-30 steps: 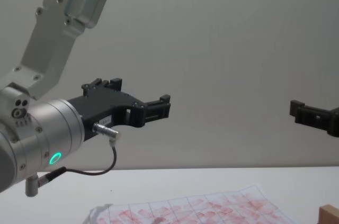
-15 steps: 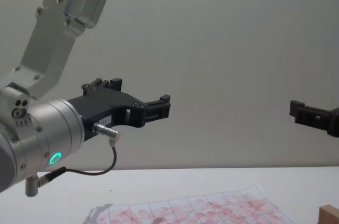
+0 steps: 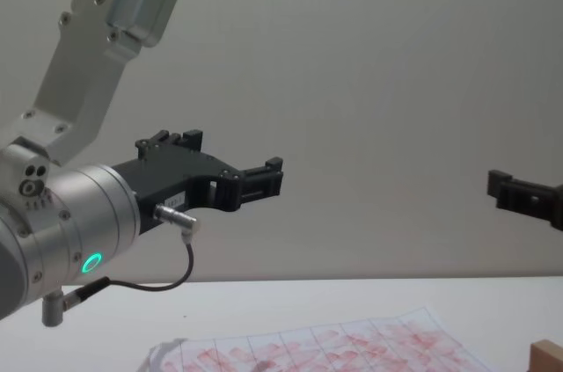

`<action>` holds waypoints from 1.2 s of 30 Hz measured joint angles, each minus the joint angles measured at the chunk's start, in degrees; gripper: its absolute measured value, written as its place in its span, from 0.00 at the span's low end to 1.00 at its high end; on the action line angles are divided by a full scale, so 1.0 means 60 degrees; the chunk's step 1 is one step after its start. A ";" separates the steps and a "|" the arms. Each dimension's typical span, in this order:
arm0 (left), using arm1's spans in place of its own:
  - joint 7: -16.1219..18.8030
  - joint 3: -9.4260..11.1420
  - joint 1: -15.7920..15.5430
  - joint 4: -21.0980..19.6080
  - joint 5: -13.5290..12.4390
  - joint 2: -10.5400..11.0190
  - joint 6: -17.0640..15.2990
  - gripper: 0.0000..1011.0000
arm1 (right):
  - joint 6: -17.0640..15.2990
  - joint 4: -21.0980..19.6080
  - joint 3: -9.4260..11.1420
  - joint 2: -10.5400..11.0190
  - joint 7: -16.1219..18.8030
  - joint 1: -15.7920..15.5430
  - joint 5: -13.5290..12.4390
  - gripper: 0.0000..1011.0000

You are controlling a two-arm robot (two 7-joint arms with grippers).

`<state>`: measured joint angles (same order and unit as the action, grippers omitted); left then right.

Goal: Use the one hand to pick up the stamp and affix it onto the A4 paper.

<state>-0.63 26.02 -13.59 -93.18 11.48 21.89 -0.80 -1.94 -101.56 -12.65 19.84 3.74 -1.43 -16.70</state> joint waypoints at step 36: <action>0.0000 0.0000 0.0000 0.0000 0.0000 0.0000 0.0000 0.99 | -0.2101 -0.1013 0.0674 0.1224 -0.0770 -0.1923 -0.1189 0.99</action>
<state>-0.63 26.03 -13.59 -93.18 11.48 21.89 -0.80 -14.55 -107.64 -8.61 27.18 -0.88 -12.97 -23.83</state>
